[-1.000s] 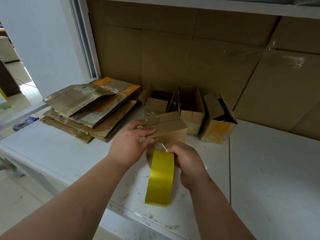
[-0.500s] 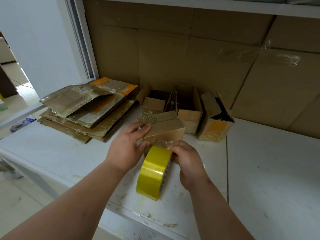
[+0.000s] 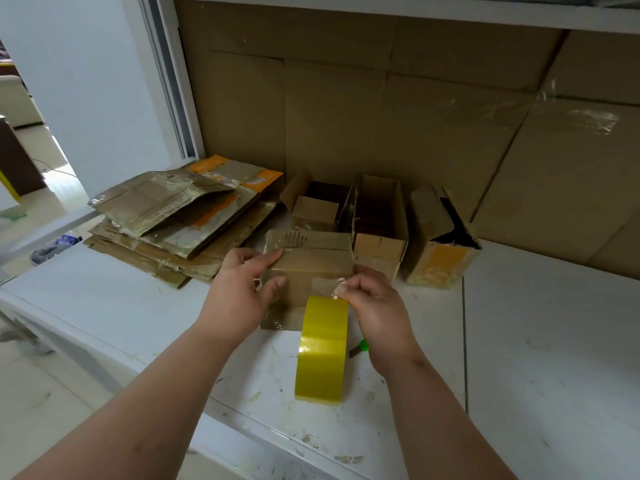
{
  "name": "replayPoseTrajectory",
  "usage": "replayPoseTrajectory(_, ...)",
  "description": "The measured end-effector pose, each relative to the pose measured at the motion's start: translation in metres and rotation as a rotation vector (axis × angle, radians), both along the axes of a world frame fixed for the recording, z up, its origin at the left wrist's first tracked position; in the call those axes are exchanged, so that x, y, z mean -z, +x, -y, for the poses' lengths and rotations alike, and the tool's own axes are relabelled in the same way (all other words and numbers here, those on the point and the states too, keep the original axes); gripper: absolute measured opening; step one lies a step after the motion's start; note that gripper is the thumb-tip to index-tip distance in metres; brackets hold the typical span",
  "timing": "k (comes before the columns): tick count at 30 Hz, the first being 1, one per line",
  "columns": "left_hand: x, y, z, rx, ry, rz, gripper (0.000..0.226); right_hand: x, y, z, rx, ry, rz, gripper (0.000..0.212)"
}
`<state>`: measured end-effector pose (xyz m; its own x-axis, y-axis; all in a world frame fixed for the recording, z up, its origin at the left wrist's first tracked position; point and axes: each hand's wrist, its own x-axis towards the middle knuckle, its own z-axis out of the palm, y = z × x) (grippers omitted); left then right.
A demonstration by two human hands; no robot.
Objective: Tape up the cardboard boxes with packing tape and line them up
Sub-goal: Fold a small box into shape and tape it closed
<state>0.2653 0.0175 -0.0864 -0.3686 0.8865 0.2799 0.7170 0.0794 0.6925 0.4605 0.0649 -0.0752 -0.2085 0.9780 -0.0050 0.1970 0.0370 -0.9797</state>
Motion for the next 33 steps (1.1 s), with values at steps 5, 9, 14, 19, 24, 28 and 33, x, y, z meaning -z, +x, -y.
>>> replayPoseTrajectory(5, -0.005, -0.004, 0.0, -0.181, 0.049, 0.08, 0.042, -0.001, -0.004, 0.004, -0.003, -0.077, -0.084, 0.024)
replayPoseTrajectory(9, -0.008, -0.014, 0.001, -0.239, 0.049, 0.35, 0.041, 0.0, -0.008, 0.011, -0.061, -0.166, -0.171, 0.024)
replayPoseTrajectory(14, -0.011, -0.011, -0.003, -0.206, 0.035, 0.184, 0.037, 0.003, -0.006, 0.002, -0.048, -0.154, -0.168, 0.021)
replayPoseTrajectory(19, -0.031, 0.021, -0.007, -0.071, 0.04, -0.285, 0.073, 0.0, -0.01, 0.002, -0.07, -0.135, -0.219, 0.018)
replayPoseTrajectory(24, -0.033, 0.026, -0.018, -0.002, -0.236, -0.356, 0.08, -0.006, -0.005, 0.001, -0.08, -0.115, -0.238, 0.015)
replayPoseTrajectory(28, -0.032, 0.022, -0.016, 0.026, -0.159, -0.34, 0.072, -0.007, -0.001, -0.002, -0.102, -0.078, -0.214, 0.03)
replayPoseTrajectory(33, -0.036, 0.013, -0.01, 0.131, -0.123, -0.233, 0.064, -0.005, 0.005, -0.008, -0.12, -0.113, -0.315, 0.029)
